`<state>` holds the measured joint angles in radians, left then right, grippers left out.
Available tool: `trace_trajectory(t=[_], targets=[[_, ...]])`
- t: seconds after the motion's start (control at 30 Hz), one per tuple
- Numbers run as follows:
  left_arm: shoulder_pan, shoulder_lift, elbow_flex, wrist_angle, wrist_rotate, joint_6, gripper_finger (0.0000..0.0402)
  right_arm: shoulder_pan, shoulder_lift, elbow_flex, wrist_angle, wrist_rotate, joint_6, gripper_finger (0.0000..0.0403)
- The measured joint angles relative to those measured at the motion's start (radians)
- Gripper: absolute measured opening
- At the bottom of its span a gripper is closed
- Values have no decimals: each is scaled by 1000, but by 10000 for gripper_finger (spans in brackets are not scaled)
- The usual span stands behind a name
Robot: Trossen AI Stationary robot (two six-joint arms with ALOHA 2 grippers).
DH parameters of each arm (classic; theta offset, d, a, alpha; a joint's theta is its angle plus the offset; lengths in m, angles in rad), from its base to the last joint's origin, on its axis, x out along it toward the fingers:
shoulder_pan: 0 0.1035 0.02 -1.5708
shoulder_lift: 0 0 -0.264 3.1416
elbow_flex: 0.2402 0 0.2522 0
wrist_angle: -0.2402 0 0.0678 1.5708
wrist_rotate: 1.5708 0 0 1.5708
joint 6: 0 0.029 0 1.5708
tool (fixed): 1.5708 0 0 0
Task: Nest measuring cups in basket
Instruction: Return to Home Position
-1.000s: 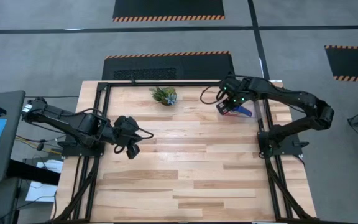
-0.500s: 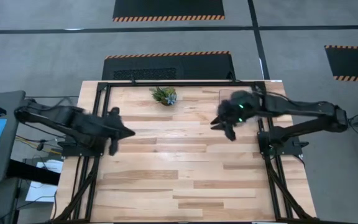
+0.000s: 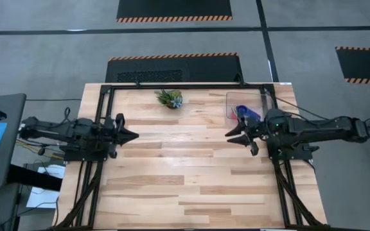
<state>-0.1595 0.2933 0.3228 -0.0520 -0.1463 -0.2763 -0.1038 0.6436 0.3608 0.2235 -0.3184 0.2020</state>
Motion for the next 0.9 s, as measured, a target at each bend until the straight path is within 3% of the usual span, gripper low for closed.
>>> trace_trajectory(t=[0.4,0.9], targets=[[184,-33,-160,209,174,-65,0,-17,-107,-241,262,21,84,137],[337,-32,-183,210,275,-47,0,-65,-256,-329,191,31,59,138]])
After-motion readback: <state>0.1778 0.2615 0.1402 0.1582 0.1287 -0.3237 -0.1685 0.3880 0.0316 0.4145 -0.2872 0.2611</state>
